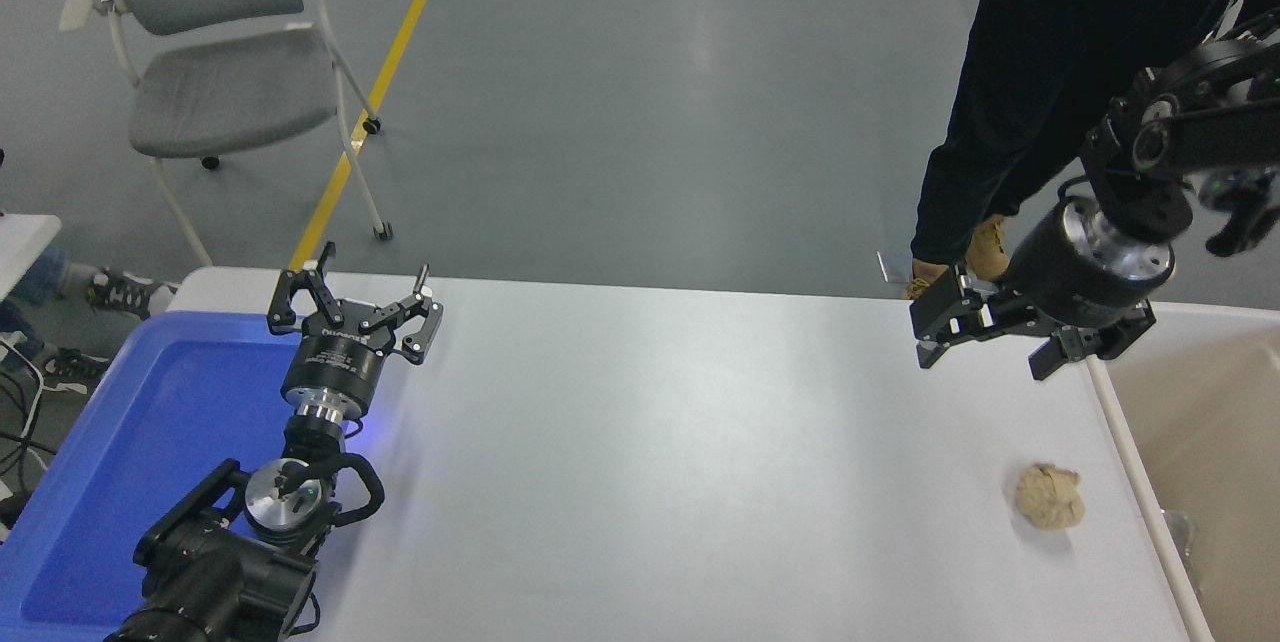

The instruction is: Pick up paper ball place in dustbin

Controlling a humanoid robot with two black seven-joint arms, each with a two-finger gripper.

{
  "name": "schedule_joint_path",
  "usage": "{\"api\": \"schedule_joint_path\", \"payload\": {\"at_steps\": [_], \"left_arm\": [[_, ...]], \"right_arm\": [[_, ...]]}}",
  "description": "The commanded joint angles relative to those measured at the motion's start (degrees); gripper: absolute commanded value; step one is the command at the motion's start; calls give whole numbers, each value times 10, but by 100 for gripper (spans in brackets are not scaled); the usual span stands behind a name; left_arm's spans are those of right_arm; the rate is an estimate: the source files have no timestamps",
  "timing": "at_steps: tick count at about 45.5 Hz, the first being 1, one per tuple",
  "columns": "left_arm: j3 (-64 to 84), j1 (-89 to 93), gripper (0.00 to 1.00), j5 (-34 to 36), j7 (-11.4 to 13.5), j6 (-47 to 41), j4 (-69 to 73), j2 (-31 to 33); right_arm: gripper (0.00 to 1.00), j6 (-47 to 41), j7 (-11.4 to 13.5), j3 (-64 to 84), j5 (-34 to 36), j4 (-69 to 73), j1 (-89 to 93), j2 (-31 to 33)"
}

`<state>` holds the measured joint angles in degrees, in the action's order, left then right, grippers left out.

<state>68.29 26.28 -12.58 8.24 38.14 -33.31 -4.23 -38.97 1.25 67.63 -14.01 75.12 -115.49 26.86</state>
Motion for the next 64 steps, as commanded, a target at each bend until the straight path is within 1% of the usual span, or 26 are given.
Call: {"api": "schedule_joint_path", "payload": {"at_steps": [1,7,11,19,23,31,45,50,64], "left_arm": [[0,0,99,0,0,0,0,0],[0,0,99,0,-1,0,0,0],[0,0,99,0,-1,0,0,0],[0,0,99,0,-1,0,0,0],[0,0,99,0,-1,0,0,0],[0,0,99,0,-1,0,0,0],[0,0,99,-1,-1,0,0,0],[0,0,99,-1,-1,0,0,0],[0,0,99,-1,0,0,0,0]], "right_arm": [[100,4,0,-90,-159,-116,143,85],[100,23,0,-170,-256,-153,235,113],[100,42,2,-202,-281,-168,292,115],[100,84,2,-208,-284,-219,379,106],[100,90,1,-210,-284,-221,398,96],[100,144,2,-248,-284,-224,454,87],[100,209,2,-271,-284,-228,499,57],[100,237,4,-282,-283,-256,526,42],[100,248,4,-284,-284,-299,559,29]]}}
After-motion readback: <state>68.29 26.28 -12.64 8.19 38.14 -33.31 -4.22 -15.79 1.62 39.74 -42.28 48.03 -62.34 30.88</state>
